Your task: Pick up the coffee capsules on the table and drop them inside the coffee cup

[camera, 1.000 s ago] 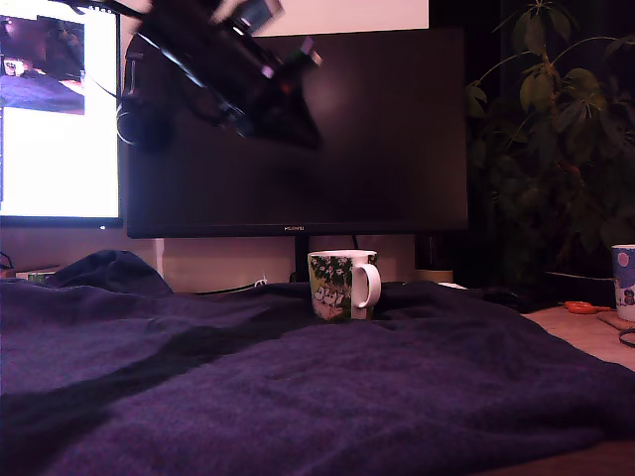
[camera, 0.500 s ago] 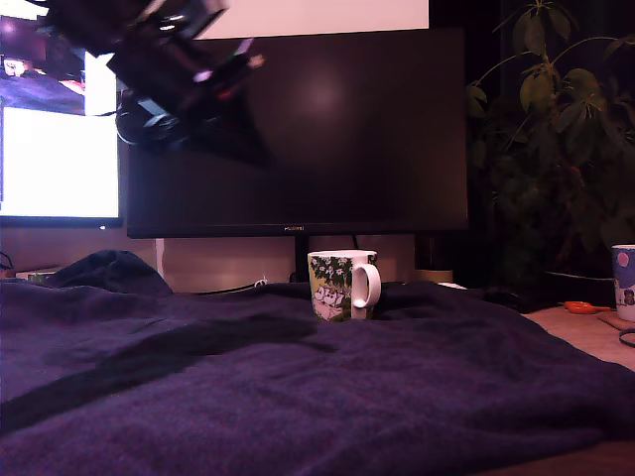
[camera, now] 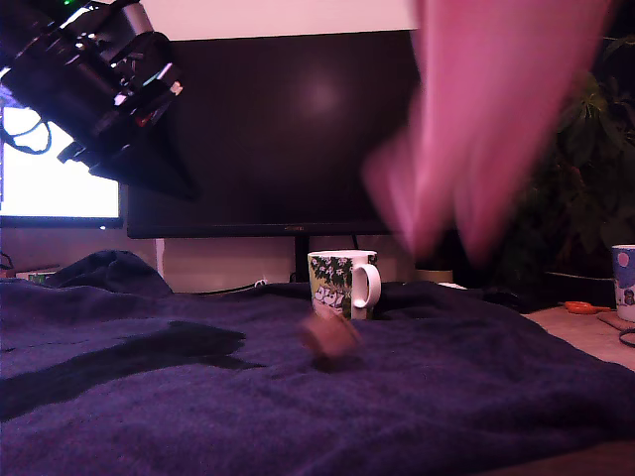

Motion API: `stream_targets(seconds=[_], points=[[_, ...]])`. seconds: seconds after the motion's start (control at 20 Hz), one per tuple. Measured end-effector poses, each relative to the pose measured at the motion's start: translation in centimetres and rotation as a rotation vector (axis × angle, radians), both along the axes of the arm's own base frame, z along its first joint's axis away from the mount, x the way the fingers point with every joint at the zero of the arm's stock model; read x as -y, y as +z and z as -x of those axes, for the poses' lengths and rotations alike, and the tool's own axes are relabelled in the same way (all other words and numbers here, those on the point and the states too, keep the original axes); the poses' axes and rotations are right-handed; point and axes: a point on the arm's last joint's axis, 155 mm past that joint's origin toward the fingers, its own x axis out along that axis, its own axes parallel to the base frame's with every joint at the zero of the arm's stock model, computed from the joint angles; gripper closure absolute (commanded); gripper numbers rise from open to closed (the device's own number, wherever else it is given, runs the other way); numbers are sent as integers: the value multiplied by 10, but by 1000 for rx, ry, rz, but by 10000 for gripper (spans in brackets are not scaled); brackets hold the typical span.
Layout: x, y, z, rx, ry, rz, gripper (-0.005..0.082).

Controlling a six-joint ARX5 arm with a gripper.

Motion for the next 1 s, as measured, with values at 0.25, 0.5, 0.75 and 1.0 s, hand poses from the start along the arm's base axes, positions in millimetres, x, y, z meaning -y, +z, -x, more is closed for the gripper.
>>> stream_targets(seconds=[0.25,0.5,0.75,1.0], points=[[-11,30,1,71,25,26,793],[-28,30,-2,57,62,23,793],[-34,37,-10,93,78,32,793],[-34,37,-10,93,76,34,793]])
